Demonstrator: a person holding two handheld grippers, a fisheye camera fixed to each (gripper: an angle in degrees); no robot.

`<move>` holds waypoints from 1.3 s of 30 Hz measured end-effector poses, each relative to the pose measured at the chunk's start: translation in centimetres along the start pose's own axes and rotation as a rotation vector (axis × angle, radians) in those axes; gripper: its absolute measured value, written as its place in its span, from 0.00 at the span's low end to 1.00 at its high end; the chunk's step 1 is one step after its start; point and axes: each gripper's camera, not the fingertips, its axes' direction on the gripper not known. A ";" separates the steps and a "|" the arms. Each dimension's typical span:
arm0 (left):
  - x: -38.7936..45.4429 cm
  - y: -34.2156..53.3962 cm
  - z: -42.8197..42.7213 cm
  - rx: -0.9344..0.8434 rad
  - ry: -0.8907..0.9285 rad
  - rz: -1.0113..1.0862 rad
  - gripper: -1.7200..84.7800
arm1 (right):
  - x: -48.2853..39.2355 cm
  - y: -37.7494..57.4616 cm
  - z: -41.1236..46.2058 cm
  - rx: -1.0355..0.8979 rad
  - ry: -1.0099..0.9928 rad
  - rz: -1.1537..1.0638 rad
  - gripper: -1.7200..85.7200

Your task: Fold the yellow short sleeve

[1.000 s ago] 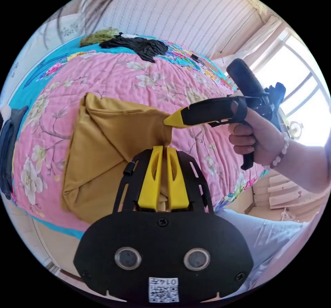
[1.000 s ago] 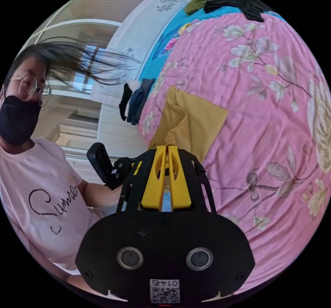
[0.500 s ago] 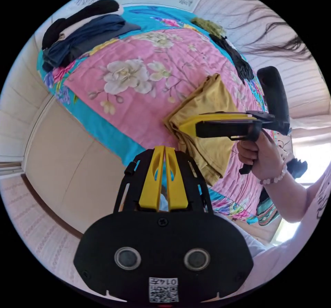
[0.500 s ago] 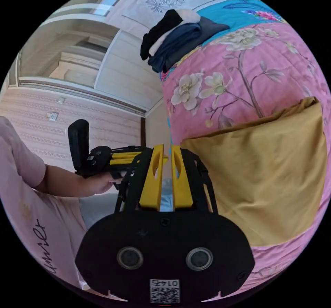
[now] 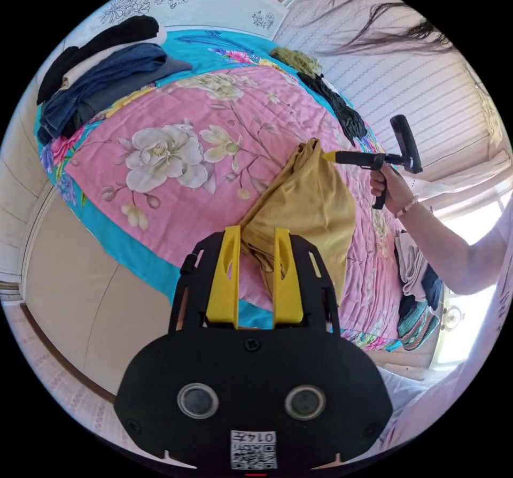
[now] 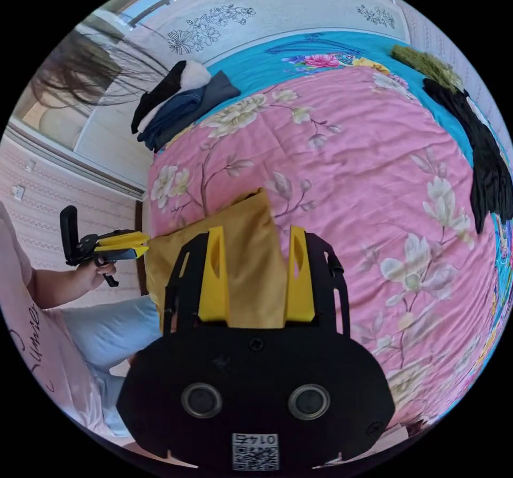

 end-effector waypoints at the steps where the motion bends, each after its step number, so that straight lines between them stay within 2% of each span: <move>1: 0.0 -0.3 1.0 -0.033 -0.005 -0.012 0.14 | 0.4 -0.9 1.0 -0.005 -0.037 -0.003 0.19; 3: 0.6 -0.6 1.5 -0.022 -0.032 -0.027 0.13 | 0.4 -2.0 2.9 -0.055 -0.141 -0.004 0.18; 5: 2.3 -1.1 1.9 -0.030 -0.076 0.024 0.09 | -0.5 -2.4 3.4 -0.071 -0.095 -0.011 0.16; 6: 2.7 -1.2 2.0 -0.038 -0.072 0.045 0.08 | -1.3 -2.4 3.2 -0.071 -0.068 -0.037 0.13; 9: 3.6 -1.8 1.3 -0.082 -0.015 0.074 0.04 | -2.3 -1.5 2.4 -0.089 -0.174 -0.037 0.06; 13: 4.9 -2.4 -5.1 -0.067 0.097 0.136 0.02 | -4.9 0.0 -2.4 -0.014 -0.240 0.011 0.05; 18: 5.9 -3.5 -16.8 0.035 0.048 0.220 0.01 | -13.2 -2.2 -10.3 0.101 -0.239 -0.072 0.04; 21: 3.0 -5.9 -23.2 0.152 -0.005 0.111 0.02 | -19.0 -7.1 -13.4 0.151 -0.267 -0.182 0.04; 23: 0.4 -8.4 -27.1 0.278 -0.114 0.088 0.03 | -22.1 -12.0 -14.0 0.157 -0.286 -0.247 0.05; 26: -3.3 -12.7 -28.9 0.332 -0.237 -0.016 0.06 | -26.5 -22.9 -12.1 0.091 -0.303 -0.259 0.07; 28: -4.5 -14.5 -28.9 0.303 -0.319 -0.091 0.10 | -29.0 -30.4 -9.1 0.052 -0.173 -0.212 0.09; 30: -3.9 -15.1 -29.6 0.300 -0.335 -0.122 0.12 | -29.8 -33.2 -8.1 0.022 -0.082 -0.137 0.10; 32: 0.1 -14.3 -30.1 0.352 -0.378 -0.067 0.12 | -30.4 -33.0 -9.3 -0.009 -0.115 -0.089 0.10; 34: 4.9 -13.7 -29.5 0.315 -0.411 0.016 0.11 | -32.1 -27.9 -13.7 0.068 -0.206 -0.141 0.09; 36: 10.6 -13.3 -28.2 0.285 -0.452 0.055 0.11 | -33.6 -21.9 -17.4 0.119 -0.191 -0.172 0.07; 39: 21.7 -12.3 -25.5 0.310 -0.533 0.099 0.07 | -34.2 -12.0 -22.2 0.118 -0.099 -0.019 0.06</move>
